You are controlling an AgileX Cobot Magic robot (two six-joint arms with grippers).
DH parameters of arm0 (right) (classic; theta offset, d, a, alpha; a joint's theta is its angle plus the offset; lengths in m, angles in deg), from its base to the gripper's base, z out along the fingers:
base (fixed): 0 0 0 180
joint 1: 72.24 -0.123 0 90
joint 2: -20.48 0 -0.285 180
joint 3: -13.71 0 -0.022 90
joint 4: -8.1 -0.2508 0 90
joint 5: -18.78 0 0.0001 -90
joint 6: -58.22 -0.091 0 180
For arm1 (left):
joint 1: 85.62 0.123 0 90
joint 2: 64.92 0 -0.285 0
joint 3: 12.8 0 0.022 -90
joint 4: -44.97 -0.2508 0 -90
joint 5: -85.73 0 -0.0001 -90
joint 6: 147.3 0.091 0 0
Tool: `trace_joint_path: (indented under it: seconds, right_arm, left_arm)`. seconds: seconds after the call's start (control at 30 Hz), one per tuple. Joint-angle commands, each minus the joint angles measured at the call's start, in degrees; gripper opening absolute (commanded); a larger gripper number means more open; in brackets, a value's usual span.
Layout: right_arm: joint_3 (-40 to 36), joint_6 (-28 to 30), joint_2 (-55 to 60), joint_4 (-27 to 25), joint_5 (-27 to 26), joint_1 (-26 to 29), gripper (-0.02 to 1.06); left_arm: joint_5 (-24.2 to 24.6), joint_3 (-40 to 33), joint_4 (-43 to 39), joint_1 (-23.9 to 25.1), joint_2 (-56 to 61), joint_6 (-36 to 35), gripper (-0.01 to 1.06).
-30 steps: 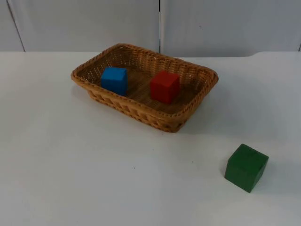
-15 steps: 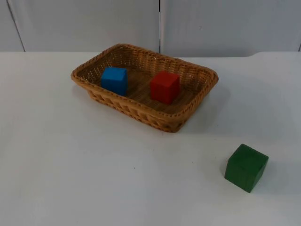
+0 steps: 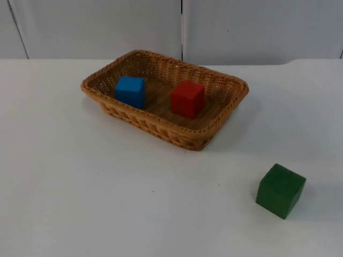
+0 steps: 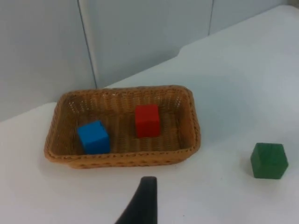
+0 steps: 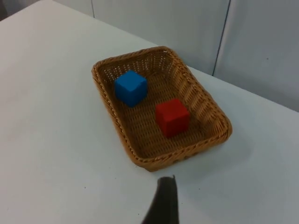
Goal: Pick up one cube with each hand and place exactly two cubes into the same basket, leaving the remaining cube outside.
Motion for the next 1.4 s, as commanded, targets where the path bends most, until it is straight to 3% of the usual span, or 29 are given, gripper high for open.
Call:
trace_joint_path:
  seconds: [0.0, 0.23, 0.7, 0.9, 1.03, 1.13, 1.37]
  right_arm:
    - [-1.4, 0.3, -1.9, -0.1, -0.5, 0.1, 0.69]
    - [-4.8, 0.3, -7.5, -0.3, 0.7, 0.1, 0.69]
    - [-10.1, -0.5, -19.9, -0.3, 3.1, 0.1, 0.69]
    - [-12.4, -0.5, -24.9, -0.3, 3.1, 0.1, 0.69]
    - [-13.8, -0.6, -27.6, -0.3, 3.3, 0.1, 0.69]
    - [-14.4, -1.3, -30.0, -0.3, 5.2, 0.1, 0.69]
    - [-14.4, -1.3, -34.5, -0.3, 10.7, 0.1, 0.69]
  left_arm:
    - [1.8, -0.2, -0.4, -0.3, 1.7, -0.5, 0.88]
    - [5.8, -0.2, -1.1, -0.3, 6.6, -1.9, 0.88]
    - [12.1, -0.2, -13.8, -0.3, 17.6, -16.9, 0.88]
    - [13.4, -0.5, -16.5, -0.3, 22.3, -19.0, 0.88]
    - [11.7, -3.4, -16.5, -0.3, 25.0, -20.1, 0.88]
    - [11.5, -8.4, -16.2, -0.3, 27.3, -21.3, 0.88]
    - [11.7, -10.9, -20.2, -0.3, 31.8, -23.0, 0.88]
